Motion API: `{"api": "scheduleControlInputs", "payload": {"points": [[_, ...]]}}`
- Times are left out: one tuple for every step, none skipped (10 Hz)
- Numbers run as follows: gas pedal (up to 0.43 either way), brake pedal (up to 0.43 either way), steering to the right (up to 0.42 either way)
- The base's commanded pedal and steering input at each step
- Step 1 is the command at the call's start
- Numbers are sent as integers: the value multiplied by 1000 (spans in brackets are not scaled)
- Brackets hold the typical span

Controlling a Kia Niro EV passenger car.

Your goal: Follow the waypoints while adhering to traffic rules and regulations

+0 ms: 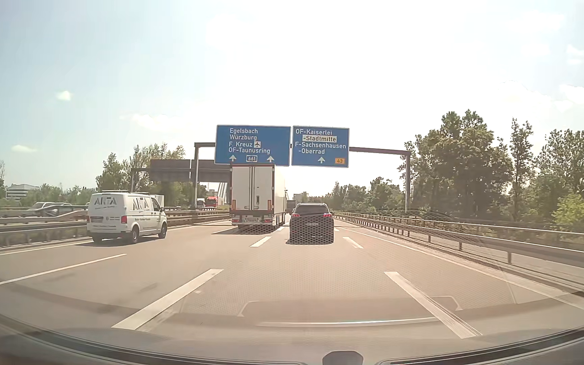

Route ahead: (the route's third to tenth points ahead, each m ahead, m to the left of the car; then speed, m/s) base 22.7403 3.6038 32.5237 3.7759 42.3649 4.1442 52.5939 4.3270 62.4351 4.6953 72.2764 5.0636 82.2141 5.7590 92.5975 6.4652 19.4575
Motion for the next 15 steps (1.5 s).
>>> {"api": "scheduleControlInputs", "payload": {"points": [[331, 30, -3], [311, 30, -4], [240, 30, -5], [228, 30, -5], [197, 30, -4], [189, 30, -5], [177, 30, -5], [150, 30, -4], [118, 30, -4], [98, 30, -4], [79, 30, -4], [67, 30, -4], [59, 30, -1], [59, 30, 0], [59, 30, 0]]}}
